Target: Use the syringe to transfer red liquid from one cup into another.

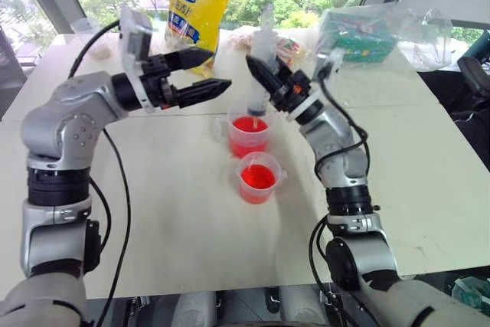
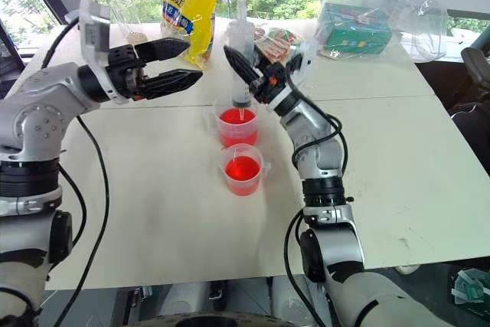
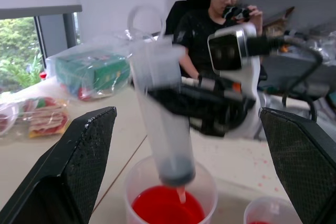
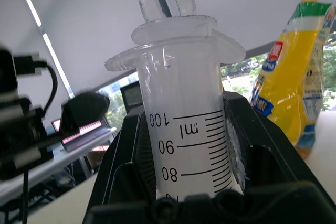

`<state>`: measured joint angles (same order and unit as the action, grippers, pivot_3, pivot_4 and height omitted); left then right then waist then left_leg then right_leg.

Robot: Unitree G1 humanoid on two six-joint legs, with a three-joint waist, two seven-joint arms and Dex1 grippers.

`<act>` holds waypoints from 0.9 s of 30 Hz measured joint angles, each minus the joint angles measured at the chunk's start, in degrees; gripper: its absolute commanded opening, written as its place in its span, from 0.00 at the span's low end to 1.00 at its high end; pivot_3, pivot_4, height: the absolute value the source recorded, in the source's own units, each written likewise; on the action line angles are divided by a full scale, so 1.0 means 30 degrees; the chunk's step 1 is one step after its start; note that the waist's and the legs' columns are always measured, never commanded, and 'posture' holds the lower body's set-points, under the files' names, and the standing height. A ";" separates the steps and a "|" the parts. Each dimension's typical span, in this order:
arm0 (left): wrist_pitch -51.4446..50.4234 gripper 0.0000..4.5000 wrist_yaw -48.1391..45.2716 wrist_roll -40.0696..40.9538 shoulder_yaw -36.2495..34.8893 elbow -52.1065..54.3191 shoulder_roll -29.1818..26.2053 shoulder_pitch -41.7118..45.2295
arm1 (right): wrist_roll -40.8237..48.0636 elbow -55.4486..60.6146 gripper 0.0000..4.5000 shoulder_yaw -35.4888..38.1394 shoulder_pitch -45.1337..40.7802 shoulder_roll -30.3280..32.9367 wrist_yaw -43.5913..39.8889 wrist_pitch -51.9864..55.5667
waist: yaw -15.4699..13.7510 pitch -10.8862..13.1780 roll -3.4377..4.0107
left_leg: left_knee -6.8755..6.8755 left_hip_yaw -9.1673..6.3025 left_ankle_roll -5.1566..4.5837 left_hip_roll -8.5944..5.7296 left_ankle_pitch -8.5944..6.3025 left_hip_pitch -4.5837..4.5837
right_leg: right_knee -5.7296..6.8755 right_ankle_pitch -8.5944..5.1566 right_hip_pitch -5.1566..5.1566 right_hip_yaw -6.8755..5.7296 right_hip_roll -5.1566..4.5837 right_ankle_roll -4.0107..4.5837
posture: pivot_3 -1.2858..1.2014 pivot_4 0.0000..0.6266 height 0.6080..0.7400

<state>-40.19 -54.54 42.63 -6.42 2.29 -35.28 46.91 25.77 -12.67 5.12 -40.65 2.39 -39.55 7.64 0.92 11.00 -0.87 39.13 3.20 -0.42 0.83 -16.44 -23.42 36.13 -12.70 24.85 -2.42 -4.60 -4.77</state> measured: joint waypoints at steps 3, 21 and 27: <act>-0.0129 1.00 0.0104 0.0038 0.0031 -0.0007 0.0485 0.0406 | -0.0423 -0.0074 0.31 -0.0358 0.0488 0.0010 -0.0197 -0.0795 | 0.0003 0.0000 0.0000 | 0.0000 0.0000 0.0004 0.0000 0.0002 0.0008 | 0.0005 0.0000 -0.0001 0.0001 0.0001 0.0000 | 0.52 0.24 1.00; -0.0301 1.00 -0.0065 -0.0550 0.1467 -0.0642 0.2386 0.0626 | -0.2302 -0.1002 0.31 -0.1828 0.1593 0.0335 -0.0630 -0.3573 | -0.0002 0.0000 0.0000 | 0.0003 -0.0001 0.0014 0.0001 0.0008 0.0013 | 0.0010 0.0000 -0.0005 0.0003 0.0003 0.0001 | 0.52 0.24 1.00; -0.0289 1.00 -0.0067 -0.0821 0.1758 -0.0705 0.2612 0.0621 | -0.2373 -0.1191 0.31 -0.1984 0.1590 0.0398 -0.0824 -0.3959 | 0.0002 -0.0001 0.0000 | 0.0002 -0.0003 0.0014 0.0001 0.0009 0.0019 | 0.0013 0.0000 -0.0008 0.0002 0.0004 0.0001 | 0.52 0.24 1.00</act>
<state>-41.06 -54.74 40.16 -1.14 0.18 -27.44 48.77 18.66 -16.24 -0.83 -35.88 3.58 -42.02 -4.24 0.92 11.00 -0.87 39.14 3.19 -0.38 0.83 -16.42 -23.37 36.17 -12.70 24.82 -2.41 -4.59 -4.77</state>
